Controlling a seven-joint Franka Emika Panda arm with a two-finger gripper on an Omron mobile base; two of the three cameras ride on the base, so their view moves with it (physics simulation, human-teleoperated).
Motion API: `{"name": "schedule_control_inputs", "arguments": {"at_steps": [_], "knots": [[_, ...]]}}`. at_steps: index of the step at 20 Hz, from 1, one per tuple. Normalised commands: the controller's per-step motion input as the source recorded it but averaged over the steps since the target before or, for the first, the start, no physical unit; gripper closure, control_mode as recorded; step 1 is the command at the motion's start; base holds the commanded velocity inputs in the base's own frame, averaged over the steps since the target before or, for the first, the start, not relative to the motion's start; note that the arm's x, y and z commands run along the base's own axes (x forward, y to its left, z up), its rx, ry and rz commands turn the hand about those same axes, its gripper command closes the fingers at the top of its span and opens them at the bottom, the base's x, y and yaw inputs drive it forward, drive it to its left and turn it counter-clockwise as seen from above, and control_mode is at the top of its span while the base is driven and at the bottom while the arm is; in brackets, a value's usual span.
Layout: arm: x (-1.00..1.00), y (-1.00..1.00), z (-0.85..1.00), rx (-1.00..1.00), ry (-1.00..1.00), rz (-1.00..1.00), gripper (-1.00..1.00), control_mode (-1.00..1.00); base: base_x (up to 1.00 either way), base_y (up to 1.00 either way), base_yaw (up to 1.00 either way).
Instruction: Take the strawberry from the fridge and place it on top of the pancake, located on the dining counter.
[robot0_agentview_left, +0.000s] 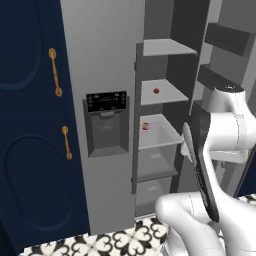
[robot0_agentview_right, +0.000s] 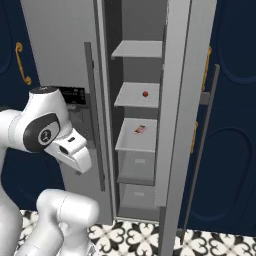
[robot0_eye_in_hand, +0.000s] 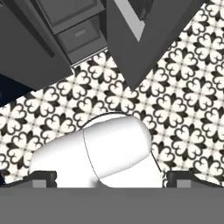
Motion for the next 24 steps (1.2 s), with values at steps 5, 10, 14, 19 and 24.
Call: {"name": "schedule_control_inputs", "arguments": {"at_steps": [5,10,14,19,24], "knots": [[-0.07,-0.05,-0.30,-0.10,-0.04,0.02,-1.00,-1.00,0.00,0.00,0.00],[0.00,0.00,0.00,0.00,0.00,0.00,-1.00,-1.00,0.00,0.00,0.00],[-0.11,0.00,0.00,0.00,-0.04,-0.06,-1.00,1.00,-0.08,0.00,-0.09],[0.00,0.00,0.00,0.00,0.00,0.00,-1.00,1.00,-0.37,0.00,-0.36],[0.00,0.00,0.00,0.00,0.00,0.00,-1.00,1.00,0.03,0.05,-0.25]]}}
